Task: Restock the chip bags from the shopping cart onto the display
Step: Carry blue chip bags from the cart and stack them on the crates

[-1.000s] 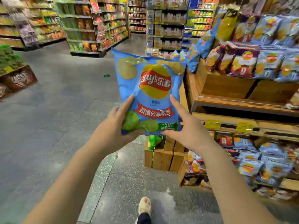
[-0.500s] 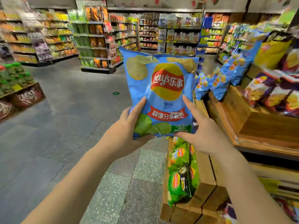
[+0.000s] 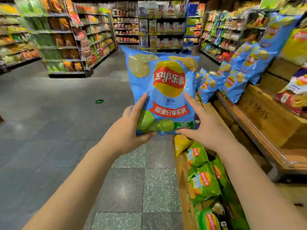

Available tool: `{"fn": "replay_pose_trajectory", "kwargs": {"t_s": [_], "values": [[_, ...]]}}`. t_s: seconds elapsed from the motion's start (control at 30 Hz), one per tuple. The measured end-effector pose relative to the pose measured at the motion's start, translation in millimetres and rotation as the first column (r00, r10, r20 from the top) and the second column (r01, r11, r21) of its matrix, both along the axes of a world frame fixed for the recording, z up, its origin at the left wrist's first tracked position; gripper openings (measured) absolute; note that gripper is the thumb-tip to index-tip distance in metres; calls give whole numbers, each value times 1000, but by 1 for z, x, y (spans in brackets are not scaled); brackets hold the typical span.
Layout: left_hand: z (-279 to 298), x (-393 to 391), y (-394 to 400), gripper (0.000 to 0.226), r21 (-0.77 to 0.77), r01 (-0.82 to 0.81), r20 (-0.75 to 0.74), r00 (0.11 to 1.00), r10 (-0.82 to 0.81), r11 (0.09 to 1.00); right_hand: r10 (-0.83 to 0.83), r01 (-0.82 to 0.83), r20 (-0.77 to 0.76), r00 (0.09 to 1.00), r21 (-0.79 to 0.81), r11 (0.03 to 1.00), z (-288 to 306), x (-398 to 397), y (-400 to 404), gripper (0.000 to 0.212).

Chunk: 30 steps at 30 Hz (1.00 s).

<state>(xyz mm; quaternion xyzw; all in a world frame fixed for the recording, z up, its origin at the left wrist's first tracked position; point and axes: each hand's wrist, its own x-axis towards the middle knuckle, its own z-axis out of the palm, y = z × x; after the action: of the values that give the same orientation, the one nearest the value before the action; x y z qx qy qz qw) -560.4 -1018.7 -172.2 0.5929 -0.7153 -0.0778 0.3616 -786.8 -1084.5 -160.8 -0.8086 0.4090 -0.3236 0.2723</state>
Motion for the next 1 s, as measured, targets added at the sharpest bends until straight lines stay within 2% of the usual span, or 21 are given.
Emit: {"fn": "replay_pose_trajectory", "kwargs": {"t_s": [0.27,0.43,0.53,0.6,0.77,0.9,1.0], "values": [[6,62,-163,102,52,173,21,984,-174,984,-137,132,62,989,74,988,-5,53,-126,100],[-12,63,-286,98,62,266,45,962,-269,962,-215,208,63,974,105,972,-22,51,-224,97],[-17,51,-369,99,47,337,46,940,-339,940,-299,295,58,953,71,953,-25,41,-288,96],[-18,41,-421,103,75,374,44,925,-378,924,-348,340,69,935,102,935,-26,31,-330,95],[-19,17,-544,84,134,527,-150,848,-509,839,-453,449,42,891,79,890,-27,9,-422,94],[-28,-1,-628,81,164,617,-311,773,-553,769,-544,538,64,836,92,838,-35,2,-487,98],[-39,-15,-692,85,161,683,-379,710,-594,713,-635,624,108,765,120,772,-51,0,-529,93]]}}
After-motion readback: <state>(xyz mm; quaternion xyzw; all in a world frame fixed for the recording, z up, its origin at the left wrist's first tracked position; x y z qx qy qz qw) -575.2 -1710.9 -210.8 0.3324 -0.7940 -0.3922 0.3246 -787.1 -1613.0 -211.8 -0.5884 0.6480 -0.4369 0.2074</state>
